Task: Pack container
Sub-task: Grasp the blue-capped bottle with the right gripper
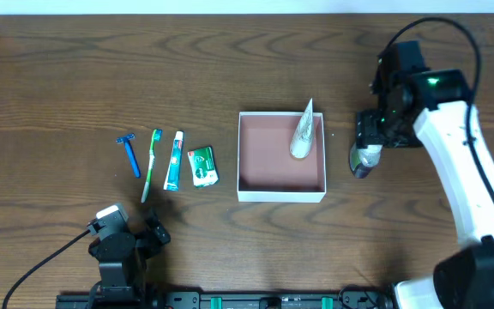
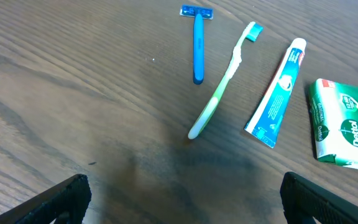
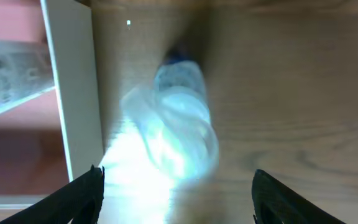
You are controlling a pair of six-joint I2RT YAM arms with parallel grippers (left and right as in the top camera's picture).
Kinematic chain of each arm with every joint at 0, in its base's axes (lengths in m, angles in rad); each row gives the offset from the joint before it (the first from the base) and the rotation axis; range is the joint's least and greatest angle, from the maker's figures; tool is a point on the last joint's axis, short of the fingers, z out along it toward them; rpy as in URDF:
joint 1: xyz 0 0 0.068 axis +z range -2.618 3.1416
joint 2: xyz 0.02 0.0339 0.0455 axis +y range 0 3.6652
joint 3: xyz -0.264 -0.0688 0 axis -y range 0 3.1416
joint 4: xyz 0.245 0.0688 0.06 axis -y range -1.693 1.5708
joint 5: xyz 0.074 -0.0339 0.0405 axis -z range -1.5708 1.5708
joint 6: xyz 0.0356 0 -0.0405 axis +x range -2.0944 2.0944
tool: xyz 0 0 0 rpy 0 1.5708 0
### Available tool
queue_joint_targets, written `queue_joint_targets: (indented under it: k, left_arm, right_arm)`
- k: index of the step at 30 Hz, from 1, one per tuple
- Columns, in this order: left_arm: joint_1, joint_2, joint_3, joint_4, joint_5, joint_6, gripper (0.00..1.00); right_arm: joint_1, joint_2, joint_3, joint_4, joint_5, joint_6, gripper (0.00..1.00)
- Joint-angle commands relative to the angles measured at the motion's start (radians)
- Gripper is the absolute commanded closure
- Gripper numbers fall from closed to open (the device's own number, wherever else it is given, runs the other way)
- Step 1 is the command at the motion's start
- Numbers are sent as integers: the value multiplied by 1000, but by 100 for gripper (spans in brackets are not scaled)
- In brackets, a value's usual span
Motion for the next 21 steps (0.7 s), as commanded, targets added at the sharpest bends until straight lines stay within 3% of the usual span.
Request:
queue_joint_targets:
  k: [1, 14, 21]
  left_arm:
    - [-4, -6, -18, -12, -1, -5, 2]
    - [-4, -6, -18, -12, -1, -5, 2]
    - [-4, -6, -18, -12, -1, -5, 2]
  right_arm:
    - [-8, 11, -26, 46, -12, -36, 25]
    - [-46, 49, -151, 190, 7, -21, 30]
    - [-54, 48, -173, 231, -18, -19, 44]
